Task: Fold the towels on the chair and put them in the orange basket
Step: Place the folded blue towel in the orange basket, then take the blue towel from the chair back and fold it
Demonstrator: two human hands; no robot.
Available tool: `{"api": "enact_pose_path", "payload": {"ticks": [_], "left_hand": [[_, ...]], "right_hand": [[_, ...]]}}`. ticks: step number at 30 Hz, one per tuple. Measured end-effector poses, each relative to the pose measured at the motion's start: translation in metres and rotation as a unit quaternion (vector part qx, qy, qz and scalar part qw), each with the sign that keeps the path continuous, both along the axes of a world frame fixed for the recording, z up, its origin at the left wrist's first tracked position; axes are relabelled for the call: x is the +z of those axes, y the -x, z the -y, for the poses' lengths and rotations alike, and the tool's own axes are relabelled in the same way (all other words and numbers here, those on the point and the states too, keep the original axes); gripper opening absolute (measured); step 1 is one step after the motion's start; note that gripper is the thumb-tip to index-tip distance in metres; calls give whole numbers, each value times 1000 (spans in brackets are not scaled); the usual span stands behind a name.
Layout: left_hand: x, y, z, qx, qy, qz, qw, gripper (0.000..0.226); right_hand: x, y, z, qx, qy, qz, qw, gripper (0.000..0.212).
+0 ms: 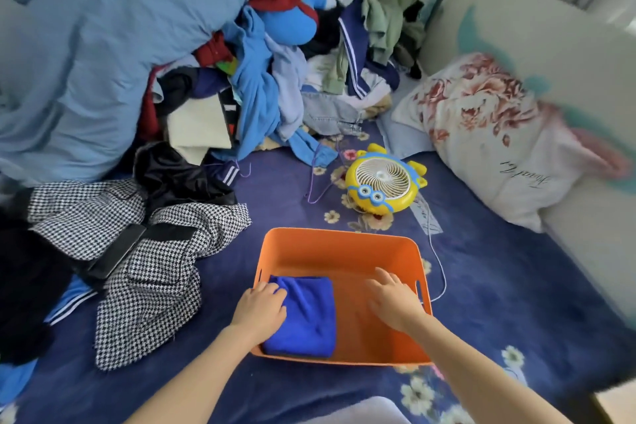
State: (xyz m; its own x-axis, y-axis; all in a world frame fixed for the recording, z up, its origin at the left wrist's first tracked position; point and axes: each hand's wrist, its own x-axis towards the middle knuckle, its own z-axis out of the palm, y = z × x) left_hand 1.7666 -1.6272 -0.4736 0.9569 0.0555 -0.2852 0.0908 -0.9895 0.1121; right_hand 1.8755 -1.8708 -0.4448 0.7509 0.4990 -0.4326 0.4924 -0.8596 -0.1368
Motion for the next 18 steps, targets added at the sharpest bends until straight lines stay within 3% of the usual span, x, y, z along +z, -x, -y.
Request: {"api": "enact_pose_path", "payload": {"ticks": [11,18], "left_hand": [[56,-22,14,-47,34,86,995,40],[92,-56,91,-132,26,119,984,42]], "right_hand": [[57,29,54,-91,-32,114,989,45],[88,61,135,-176,-15,160,971,48]]}}
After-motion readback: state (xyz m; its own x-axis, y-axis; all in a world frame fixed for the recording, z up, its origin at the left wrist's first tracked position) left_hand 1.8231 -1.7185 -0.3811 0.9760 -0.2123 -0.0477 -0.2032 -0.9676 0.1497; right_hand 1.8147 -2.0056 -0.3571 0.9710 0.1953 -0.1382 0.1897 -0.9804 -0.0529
